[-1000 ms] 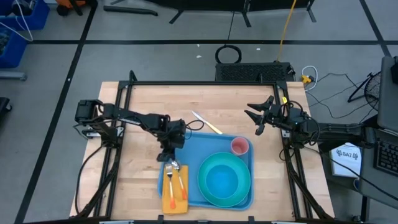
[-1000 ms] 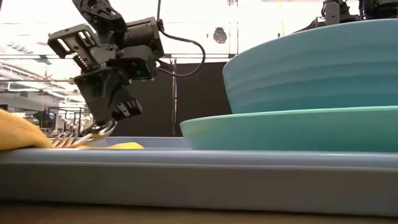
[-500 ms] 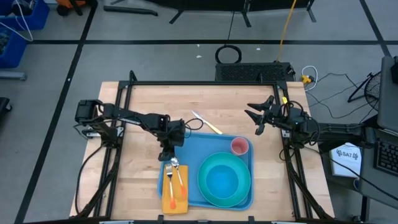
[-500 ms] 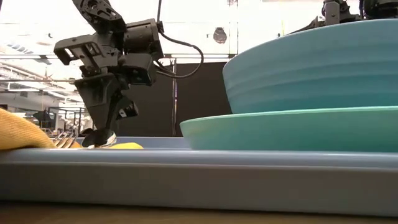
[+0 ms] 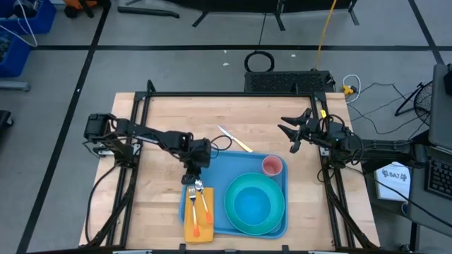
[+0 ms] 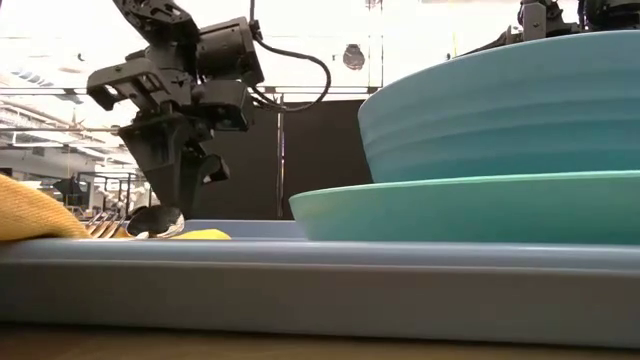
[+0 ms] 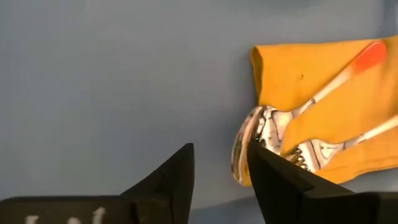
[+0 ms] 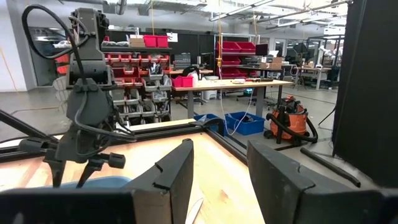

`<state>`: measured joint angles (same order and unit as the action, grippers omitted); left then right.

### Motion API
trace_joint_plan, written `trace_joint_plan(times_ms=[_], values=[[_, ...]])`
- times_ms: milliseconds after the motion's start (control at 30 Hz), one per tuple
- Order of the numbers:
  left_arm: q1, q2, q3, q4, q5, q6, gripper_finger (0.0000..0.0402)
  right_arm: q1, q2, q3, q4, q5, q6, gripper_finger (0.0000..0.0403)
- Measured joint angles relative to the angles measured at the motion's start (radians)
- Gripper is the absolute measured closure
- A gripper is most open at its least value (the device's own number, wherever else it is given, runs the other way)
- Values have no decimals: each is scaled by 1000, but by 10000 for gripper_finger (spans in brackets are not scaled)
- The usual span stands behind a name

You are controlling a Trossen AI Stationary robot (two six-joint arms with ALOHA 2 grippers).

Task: Set up tray
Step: Put the orange spoon on top of the yellow table napkin

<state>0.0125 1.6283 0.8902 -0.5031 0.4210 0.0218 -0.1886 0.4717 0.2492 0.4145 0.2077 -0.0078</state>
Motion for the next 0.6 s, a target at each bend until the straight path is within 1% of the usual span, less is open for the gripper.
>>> trace_joint_plan(times_ms=[100,267,400,600], values=[[-9,-4,0,16,-2,18,239,0,0,0,0,0,0,261],[-44,-80,2,15,18,7,234,0,0,0,0,0,0,261],[-107,-138,2,34,29,-74,234,0,0,0,2,1,0,261],[-235,-113,2,75,16,-236,234,0,0,0,7,0,-2,261]])
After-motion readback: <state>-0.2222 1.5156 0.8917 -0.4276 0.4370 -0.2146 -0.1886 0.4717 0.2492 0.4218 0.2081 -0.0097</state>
